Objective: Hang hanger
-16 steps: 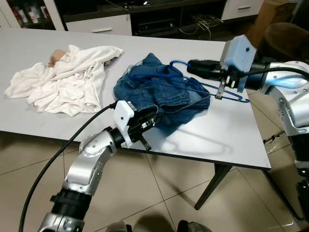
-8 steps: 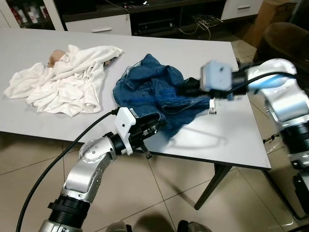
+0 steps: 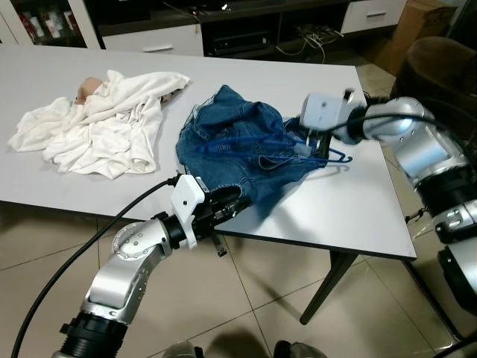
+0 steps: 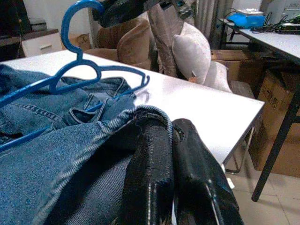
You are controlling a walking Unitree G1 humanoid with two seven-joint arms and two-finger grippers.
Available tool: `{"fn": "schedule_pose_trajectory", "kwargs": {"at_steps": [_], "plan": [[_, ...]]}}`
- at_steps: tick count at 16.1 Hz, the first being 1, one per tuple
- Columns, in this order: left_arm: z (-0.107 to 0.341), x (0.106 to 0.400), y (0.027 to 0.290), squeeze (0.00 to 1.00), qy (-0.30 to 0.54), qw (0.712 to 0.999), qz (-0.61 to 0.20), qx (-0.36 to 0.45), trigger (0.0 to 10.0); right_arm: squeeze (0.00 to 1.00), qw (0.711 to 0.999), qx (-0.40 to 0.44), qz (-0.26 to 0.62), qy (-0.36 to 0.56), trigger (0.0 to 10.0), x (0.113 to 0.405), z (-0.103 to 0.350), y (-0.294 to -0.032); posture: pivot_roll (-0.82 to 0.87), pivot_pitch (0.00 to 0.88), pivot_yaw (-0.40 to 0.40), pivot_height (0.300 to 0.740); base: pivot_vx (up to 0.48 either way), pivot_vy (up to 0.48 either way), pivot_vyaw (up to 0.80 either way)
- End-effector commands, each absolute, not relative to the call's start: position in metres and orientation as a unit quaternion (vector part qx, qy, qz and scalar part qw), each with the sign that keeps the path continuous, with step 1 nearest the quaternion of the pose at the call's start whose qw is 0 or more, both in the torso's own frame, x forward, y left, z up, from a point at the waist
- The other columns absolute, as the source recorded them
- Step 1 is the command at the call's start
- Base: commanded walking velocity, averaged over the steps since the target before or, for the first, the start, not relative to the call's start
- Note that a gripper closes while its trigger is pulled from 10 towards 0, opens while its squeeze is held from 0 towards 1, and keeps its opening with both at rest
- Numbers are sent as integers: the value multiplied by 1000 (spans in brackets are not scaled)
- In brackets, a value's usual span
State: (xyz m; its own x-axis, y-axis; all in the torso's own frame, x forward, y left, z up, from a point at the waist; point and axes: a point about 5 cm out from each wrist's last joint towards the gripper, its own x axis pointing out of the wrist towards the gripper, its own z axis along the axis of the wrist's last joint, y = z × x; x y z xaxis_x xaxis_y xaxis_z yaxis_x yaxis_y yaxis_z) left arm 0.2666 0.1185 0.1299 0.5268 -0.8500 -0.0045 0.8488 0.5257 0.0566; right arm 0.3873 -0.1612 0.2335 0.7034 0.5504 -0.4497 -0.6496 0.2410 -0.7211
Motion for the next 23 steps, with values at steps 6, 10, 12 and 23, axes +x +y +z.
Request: {"fn": "schedule_pose_trajectory", "kwargs": {"at_steps": [6, 10, 12, 23], "plan": [[133, 264, 125, 0, -12, 876, -482, 26, 0, 0, 829, -475, 285, 76, 10000, 397, 237, -199, -40, 26, 19, 740, 0, 0, 0], [135, 262, 131, 0, -12, 876, -481, 28, 0, 0, 833, -488, 241, 100, 10000, 397, 220, -211, -41, 31, 19, 740, 0, 0, 0], [135, 262, 142, 0, -7, 882, -470, 34, 0, 0, 838, -486, 229, 101, 10000, 397, 215, -212, -39, 31, 19, 740, 0, 0, 0], [159, 284, 276, 0, 10, 963, -221, 151, 0, 0, 897, -403, 178, 26, 10000, 396, 231, -212, -35, 43, 15, 740, 0, 0, 0]]}}
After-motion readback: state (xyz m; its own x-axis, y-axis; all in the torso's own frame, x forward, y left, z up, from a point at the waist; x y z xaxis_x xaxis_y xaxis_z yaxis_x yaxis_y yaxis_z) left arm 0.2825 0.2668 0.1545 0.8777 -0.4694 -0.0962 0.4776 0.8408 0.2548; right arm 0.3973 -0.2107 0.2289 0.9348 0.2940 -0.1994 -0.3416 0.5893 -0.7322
